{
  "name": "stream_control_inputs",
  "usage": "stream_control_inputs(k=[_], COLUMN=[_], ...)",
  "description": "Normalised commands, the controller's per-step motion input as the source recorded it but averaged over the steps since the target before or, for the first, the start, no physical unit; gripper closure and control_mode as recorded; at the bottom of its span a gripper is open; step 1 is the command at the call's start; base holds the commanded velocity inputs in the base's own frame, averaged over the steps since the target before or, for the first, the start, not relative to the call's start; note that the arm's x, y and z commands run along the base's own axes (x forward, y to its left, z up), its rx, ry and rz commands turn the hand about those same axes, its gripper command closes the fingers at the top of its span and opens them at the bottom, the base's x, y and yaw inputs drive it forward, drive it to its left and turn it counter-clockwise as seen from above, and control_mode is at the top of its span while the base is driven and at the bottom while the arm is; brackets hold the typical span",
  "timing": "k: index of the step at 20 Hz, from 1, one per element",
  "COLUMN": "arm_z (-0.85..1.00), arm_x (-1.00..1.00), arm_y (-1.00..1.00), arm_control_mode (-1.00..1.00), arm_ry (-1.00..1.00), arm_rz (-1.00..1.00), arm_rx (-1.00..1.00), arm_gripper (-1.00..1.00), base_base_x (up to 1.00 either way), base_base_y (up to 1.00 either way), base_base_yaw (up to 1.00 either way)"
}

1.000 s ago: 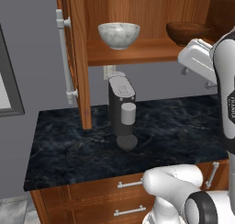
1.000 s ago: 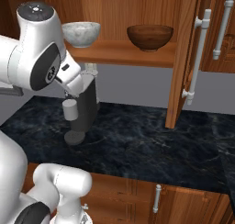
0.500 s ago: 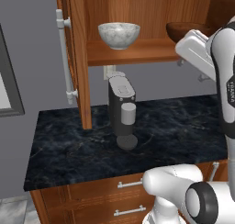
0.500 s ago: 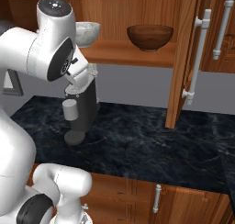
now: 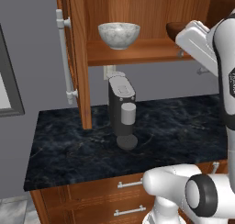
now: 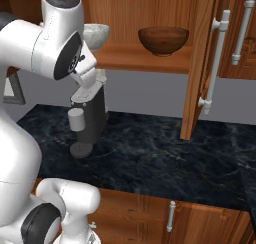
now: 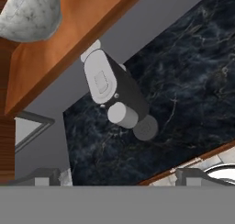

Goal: Move the bowls from the cabinet to the plates on the dining table.

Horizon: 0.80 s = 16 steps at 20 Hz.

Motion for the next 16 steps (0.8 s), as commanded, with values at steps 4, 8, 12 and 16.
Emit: stream_control_inputs(k=[4,8,12,16], arm_z=[0.11,0.0,0.0,-0.06], arm_x=[0.11,0.14,0.21,0.21], arm_y=[0.0,0.05,0.17,0.16], arm_control_mode=[-1.0,-1.0,-1.0,-1.0], arm_ry=[0.0,0.0,-0.06,-0.18], arm_rz=[0.0,0.0,0.0,0.0], arm_rx=[0.0,0.0,0.03,0.06], arm_gripper=[-1.0,-1.0,-1.0,-1.0], base_base_x=[0.0,0.0,0.0,0.0], base_base_y=[0.0,0.0,0.0,0.0], base_base_yaw=[0.0,0.0,0.0,0.0])
